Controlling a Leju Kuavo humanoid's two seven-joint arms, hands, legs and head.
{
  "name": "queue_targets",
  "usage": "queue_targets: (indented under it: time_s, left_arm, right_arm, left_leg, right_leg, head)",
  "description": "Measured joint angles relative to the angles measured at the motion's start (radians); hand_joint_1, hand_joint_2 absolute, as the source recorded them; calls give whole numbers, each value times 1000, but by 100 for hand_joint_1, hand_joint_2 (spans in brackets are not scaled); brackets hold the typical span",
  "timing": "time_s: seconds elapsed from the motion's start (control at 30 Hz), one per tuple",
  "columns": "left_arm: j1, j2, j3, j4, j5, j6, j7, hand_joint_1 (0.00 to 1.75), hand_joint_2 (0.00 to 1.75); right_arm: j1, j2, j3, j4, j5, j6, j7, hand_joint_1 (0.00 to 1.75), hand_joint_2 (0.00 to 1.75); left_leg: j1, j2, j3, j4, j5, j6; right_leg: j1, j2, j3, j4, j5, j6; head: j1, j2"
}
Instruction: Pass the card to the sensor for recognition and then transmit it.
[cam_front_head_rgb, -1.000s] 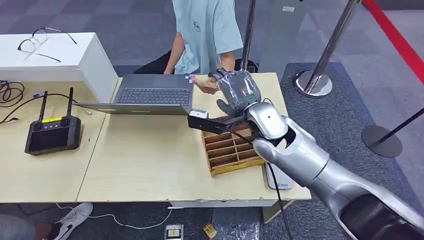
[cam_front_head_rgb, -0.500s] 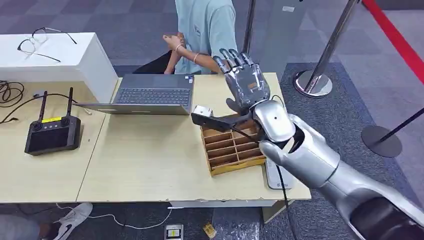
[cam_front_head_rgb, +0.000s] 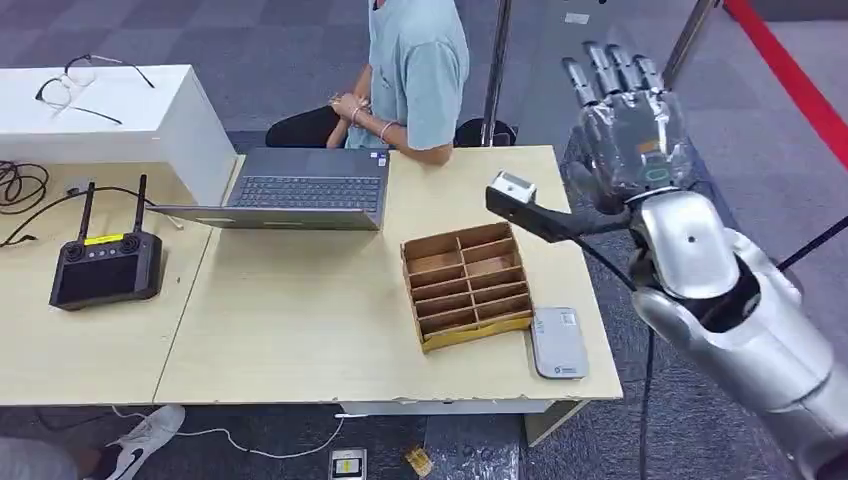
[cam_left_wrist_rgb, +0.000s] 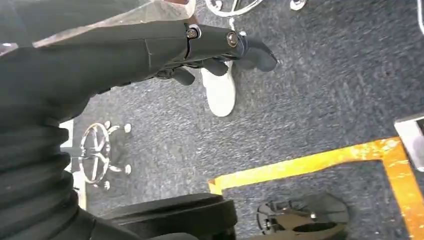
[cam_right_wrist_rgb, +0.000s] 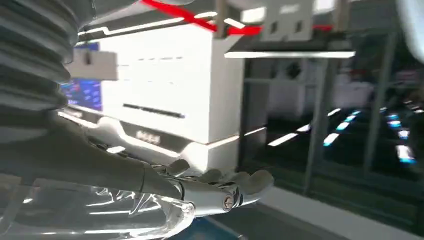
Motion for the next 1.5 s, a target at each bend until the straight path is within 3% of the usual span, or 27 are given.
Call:
queue_targets:
  time_s: [0.27, 0.43, 0.57, 0.67, 0.73, 0.87, 0.97, 1.07, 1.2, 1.3, 1.33, 1.5]
  left_arm:
    - [2, 2, 0, 0, 15, 3, 10, 0, 175]
    - [3, 2, 0, 0, 21, 15, 9, 0, 175]
    - [2, 3, 1, 0, 23, 24, 13, 0, 175]
    - [4, 4, 8, 0, 45, 39, 13, 0, 175]
    - [2, 4, 17, 0, 55, 45, 25, 0, 175]
    - [0, 3, 24, 0, 61, 42, 93, 0, 175]
    - [-4, 1, 24, -2, 62, 41, 118, 0, 175]
    - [-8, 1, 29, -3, 85, 46, 139, 0, 175]
    - [-11, 27, 43, -3, 101, -13, 134, 0, 175]
    - [-16, 49, 50, -5, 104, -31, 139, 0, 175]
    - [-16, 56, 51, -5, 108, -31, 142, 0, 175]
    - [-16, 58, 51, -5, 111, -31, 145, 0, 175]
  right_arm:
    - [333, -141, -301, -279, 70, -1, 2, 0, 175]
    - [600, -187, -536, -411, 115, -51, -19, 0, 175]
    - [832, -170, -732, -468, 194, -156, -120, 0, 175]
    - [977, -101, -873, -470, 192, -284, -182, 0, 175]
    - [1045, -44, -948, -449, 150, -415, -224, 0, 175]
    - [1086, 108, -1063, -242, 41, -655, -275, 0, 175]
    - [1062, 201, -1095, -3, -84, -743, -298, 0, 175]
    - [951, 293, -1127, 352, -238, -820, -322, 0, 175]
    - [832, 395, -1183, 772, -354, -823, -278, 0, 175]
    - [776, 471, -1242, 1034, -407, -827, -162, 0, 175]
    - [766, 495, -1255, 1090, -395, -828, -107, 0, 175]
    - [764, 510, -1262, 1113, -387, -829, -76, 0, 175]
  left_leg:
    - [0, -1, 0, 0, -2, 1]
    - [0, -1, 0, -1, -2, 1]
    - [1, -1, 1, -1, -2, 1]
    - [0, -1, 1, -2, -2, 1]
    - [1, -2, 2, -3, -2, 1]
    - [1, -1, 2, -3, -2, 1]
    - [1, -2, 2, -3, -2, 1]
    - [1, -1, 4, -3, -2, 1]
    - [0, 1, 6, -3, -2, 1]
    - [1, 2, 7, -4, -2, 1]
    - [1, 2, 7, -4, -2, 1]
    - [1, 2, 7, -4, -2, 1]
  right_leg:
    - [0, 0, 1, 0, -1, 1]
    - [0, 0, 1, 0, -1, 0]
    - [1, -1, 1, -1, -2, 1]
    - [1, 0, 1, -1, -3, 1]
    - [1, 0, 1, -1, -3, 0]
    - [2, 0, 2, -1, -3, 0]
    - [2, 0, 3, -1, -3, 0]
    - [1, 0, 4, -1, -2, 0]
    - [0, 1, 3, -1, -2, 0]
    - [1, 2, 4, -1, -2, 0]
    - [1, 2, 4, -1, -3, -1]
    - [1, 3, 4, -1, -3, -1]
  head:
    - [-1, 0]
    - [0, 0]
    - [0, 0]
    - [-1, 0]
    - [-2, 0]
    - [-2, 0]
    - [-2, 0]
    - [-2, 0]
    - [-2, 0]
    - [-2, 0]
    - [-2, 0]
    - [-2, 0]
